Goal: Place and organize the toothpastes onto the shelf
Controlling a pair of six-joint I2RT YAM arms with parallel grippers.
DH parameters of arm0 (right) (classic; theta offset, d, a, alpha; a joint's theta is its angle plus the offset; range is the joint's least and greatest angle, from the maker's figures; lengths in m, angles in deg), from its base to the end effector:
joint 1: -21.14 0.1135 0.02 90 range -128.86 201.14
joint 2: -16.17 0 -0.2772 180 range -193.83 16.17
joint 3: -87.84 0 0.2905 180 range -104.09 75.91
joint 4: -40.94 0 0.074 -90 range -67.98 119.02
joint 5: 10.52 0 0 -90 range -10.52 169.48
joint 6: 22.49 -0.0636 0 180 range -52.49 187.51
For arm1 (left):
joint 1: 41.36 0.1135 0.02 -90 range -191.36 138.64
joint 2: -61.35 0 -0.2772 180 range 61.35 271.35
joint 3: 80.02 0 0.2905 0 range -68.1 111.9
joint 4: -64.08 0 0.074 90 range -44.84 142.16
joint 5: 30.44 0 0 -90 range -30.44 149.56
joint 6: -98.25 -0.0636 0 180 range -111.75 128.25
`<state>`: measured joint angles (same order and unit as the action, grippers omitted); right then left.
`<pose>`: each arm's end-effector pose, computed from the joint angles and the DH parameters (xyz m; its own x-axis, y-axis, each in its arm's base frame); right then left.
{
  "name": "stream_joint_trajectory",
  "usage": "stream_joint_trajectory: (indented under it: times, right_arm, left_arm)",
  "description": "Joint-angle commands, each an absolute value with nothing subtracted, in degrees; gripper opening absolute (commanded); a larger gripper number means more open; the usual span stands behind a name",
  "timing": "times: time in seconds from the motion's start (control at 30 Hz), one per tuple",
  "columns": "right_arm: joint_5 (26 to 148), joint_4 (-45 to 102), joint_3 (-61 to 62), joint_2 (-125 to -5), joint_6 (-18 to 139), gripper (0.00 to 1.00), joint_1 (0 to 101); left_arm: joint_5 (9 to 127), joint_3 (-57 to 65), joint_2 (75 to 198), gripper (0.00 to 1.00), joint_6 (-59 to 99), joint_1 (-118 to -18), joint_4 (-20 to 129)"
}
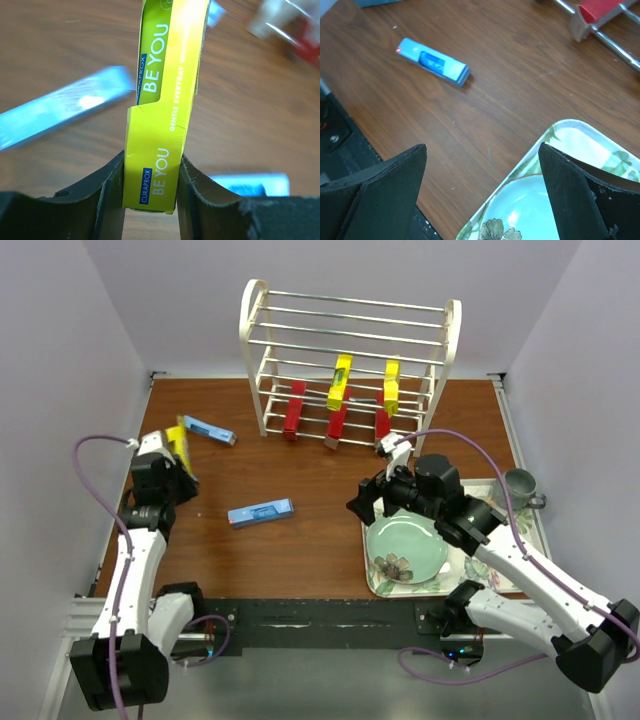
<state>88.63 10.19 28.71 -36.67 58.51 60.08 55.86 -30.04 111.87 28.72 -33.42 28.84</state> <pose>0.2004 0.1749 0.3096 -0.4328 -0.1511 -0.8887 -0.6737 0.7093 0.2074 0.2428 0.0380 0.2443 -0.4762 -0.4188 -0.7732 -0.3802 0.8909 -0.2484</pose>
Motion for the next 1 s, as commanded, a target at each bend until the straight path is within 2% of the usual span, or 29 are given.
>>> stream_joint_trajectory:
  times: [0.0, 0.13, 0.33, 0.53, 0.73, 0.97]
  right_arm:
    - [97.1, 15.3, 27.8, -36.3, 62.0, 0.98, 60.1]
    - [100.5, 16.1, 27.0, -38.0, 63.5, 0.98, 60.0]
    - [102.4, 12.4, 22.6, -40.1, 69.4, 0.98, 60.2]
    - [103.0, 6.9, 17.8, -42.0, 71.0, 0.99, 60.2]
    - [104.8, 4.2, 13.9, -42.7, 64.7, 0.98, 60.1]
    - [107.3, -5.7, 6.1, -48.7, 60.9, 0.98, 60.1]
  left_arm:
    - [71.6, -27.6, 109.3, 0.2, 18.5, -40.1, 31.9]
    - [80.3, -27.1, 108.9, 0.15, 13.2, -47.7, 32.7]
    - [86.4, -25.4, 107.5, 0.11, 0.4, -59.4, 30.3]
    - [85.3, -23.8, 108.1, 0.11, -10.6, -68.5, 24.2]
    - [85.0, -23.1, 107.7, 0.08, -20.2, -73.6, 22.6]
    - [85.7, -20.6, 108.9, 0.03, -30.7, -77.7, 21.8]
